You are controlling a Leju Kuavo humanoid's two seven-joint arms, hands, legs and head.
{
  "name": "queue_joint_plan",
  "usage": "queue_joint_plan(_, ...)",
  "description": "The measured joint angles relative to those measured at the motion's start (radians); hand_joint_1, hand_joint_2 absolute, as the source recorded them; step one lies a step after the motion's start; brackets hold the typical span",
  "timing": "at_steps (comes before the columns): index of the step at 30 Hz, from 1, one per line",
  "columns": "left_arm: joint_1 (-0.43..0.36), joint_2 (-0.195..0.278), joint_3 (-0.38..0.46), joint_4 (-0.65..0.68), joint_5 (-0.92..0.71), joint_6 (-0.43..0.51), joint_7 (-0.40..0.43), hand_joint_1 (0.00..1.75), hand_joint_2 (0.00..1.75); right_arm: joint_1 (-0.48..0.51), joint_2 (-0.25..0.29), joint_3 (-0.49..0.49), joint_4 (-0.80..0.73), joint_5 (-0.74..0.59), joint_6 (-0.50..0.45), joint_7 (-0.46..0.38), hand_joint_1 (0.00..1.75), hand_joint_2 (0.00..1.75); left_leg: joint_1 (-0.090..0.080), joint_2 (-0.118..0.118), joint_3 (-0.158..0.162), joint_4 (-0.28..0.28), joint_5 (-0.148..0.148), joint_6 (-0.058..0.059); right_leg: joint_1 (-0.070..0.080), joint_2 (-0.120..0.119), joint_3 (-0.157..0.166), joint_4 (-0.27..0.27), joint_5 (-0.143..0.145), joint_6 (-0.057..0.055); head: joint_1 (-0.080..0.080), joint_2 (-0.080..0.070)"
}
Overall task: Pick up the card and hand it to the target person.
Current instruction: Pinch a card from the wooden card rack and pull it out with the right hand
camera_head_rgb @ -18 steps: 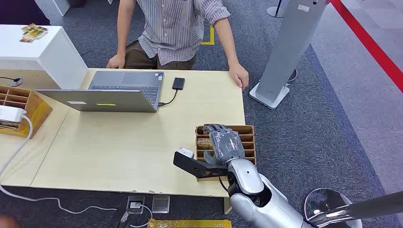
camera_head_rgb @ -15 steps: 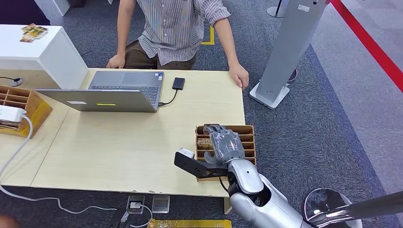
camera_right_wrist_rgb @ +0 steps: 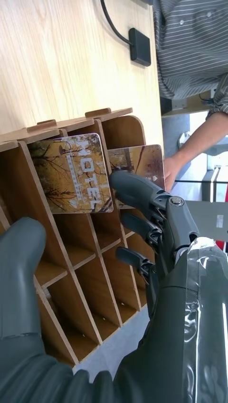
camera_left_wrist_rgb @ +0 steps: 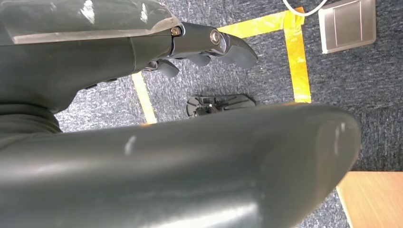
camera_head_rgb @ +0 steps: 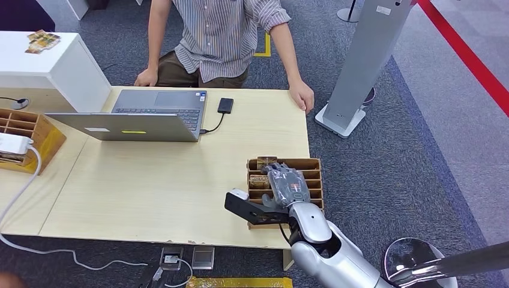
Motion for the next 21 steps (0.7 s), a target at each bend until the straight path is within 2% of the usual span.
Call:
queue_joint_plan(2,0.000,0.000,0.000,0.000,0.000,0.000,0.000,0.00,0.00,-0.003,0.001,0.000,0.005,0.001,-0.002,0.000,1.04,1.75,0.000,0.000,0.000,0.000,0.000,0.000,0.000,0.000,0.000,0.000,0.000,0.000,0.000,0.000)
queue_joint_plan(4,0.000,0.000,0.000,0.000,0.000,0.000,0.000,0.00,0.00,-0.006,0.003,0.000,0.009,0.001,-0.005,-0.001,1.18,1.75,0.000,0.000,0.000,0.000,0.000,0.000,0.000,0.000,0.000,0.000,0.000,0.000,0.000,0.000)
queue_joint_plan(16,0.000,0.000,0.000,0.000,0.000,0.000,0.000,0.00,0.00,-0.015,0.007,-0.001,0.015,0.010,-0.014,-0.005,1.20,1.75,0.000,0.000,0.000,0.000,0.000,0.000,0.000,0.000,0.000,0.000,0.000,0.000,0.000,0.000)
queue_joint_plan(21,0.000,0.000,0.000,0.000,0.000,0.000,0.000,0.00,0.00,-0.015,0.007,-0.001,0.015,0.011,-0.016,-0.006,1.27,1.75,0.000,0.000,0.000,0.000,0.000,0.000,0.000,0.000,0.000,0.000,0.000,0.000,0.000,0.000)
